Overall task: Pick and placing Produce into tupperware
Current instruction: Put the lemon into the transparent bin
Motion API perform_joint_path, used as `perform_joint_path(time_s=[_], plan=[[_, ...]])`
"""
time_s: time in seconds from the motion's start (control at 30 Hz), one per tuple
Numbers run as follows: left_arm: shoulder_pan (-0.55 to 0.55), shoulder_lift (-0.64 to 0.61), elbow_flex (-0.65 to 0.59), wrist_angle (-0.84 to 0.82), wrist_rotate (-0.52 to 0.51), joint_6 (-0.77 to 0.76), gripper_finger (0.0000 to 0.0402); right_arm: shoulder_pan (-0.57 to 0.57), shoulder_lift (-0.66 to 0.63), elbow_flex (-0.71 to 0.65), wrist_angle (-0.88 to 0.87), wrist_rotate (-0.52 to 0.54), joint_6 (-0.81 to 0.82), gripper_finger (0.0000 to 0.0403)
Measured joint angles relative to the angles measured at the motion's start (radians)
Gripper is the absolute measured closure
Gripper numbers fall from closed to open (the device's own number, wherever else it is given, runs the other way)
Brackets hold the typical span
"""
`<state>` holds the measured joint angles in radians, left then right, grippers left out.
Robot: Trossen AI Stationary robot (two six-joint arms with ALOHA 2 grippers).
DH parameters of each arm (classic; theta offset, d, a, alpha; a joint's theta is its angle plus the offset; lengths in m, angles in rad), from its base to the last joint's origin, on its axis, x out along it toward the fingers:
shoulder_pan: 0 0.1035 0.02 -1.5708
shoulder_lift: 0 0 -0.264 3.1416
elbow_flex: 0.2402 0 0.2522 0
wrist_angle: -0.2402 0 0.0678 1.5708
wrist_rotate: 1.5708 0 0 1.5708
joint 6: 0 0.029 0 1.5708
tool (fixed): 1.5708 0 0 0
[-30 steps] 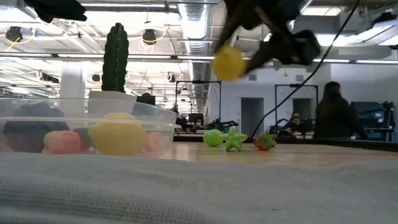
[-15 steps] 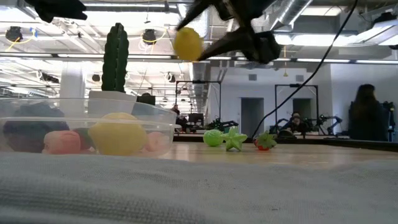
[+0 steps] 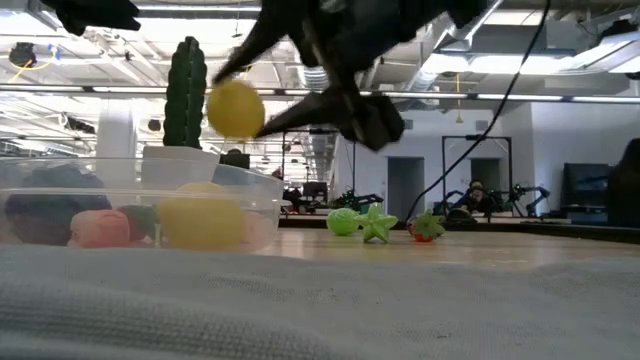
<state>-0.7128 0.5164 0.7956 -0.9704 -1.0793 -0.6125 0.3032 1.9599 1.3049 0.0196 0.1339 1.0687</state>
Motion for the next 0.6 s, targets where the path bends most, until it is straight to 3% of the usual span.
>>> perform_joint_path(time_s=[0.6], plan=[[0.0,0.0,0.0,0.001,0.009,0.0,0.0228,-0.033,0.169,0.168,0.02,-0.14,-0.057,0.0162]])
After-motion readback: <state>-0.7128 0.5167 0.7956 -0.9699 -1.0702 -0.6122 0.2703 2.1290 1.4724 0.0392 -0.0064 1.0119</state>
